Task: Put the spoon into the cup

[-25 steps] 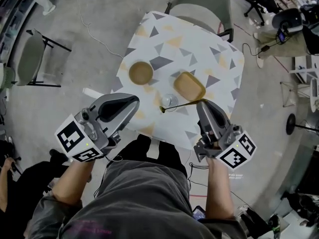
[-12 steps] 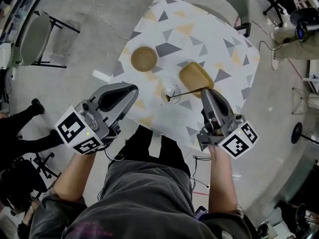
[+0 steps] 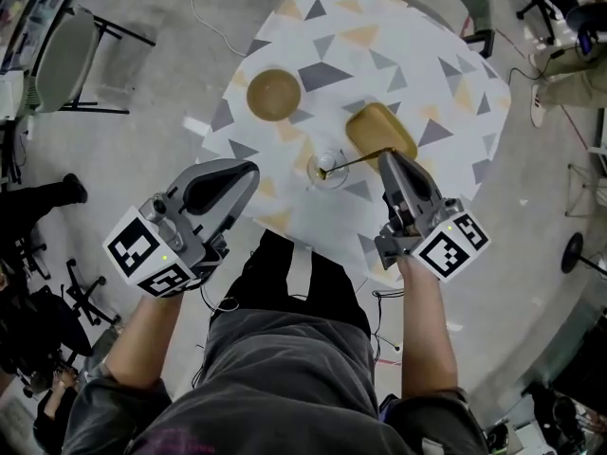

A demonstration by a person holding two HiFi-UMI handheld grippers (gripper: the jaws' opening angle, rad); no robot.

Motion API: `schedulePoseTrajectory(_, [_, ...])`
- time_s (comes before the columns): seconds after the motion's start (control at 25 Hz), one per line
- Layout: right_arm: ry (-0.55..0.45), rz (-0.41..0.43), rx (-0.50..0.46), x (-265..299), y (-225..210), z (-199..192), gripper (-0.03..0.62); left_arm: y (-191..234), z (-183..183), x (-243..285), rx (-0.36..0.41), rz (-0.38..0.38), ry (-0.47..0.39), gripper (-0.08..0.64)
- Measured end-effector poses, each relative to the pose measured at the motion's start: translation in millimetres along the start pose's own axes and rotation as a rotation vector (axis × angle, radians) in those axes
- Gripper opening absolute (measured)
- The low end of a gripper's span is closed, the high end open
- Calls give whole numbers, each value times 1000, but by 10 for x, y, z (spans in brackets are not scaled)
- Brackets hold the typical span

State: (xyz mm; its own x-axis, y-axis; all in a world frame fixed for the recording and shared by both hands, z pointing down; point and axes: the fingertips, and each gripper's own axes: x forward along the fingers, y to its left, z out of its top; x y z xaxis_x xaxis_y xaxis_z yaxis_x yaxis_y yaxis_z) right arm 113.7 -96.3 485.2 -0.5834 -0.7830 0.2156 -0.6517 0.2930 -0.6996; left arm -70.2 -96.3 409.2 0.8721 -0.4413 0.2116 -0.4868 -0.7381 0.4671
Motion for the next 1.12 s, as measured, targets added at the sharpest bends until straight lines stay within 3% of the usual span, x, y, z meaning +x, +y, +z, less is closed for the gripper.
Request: schedulePoseTrajectory(1.12, [62, -64, -23, 302, -475, -620, 23, 118, -528, 91, -45, -6, 60, 17])
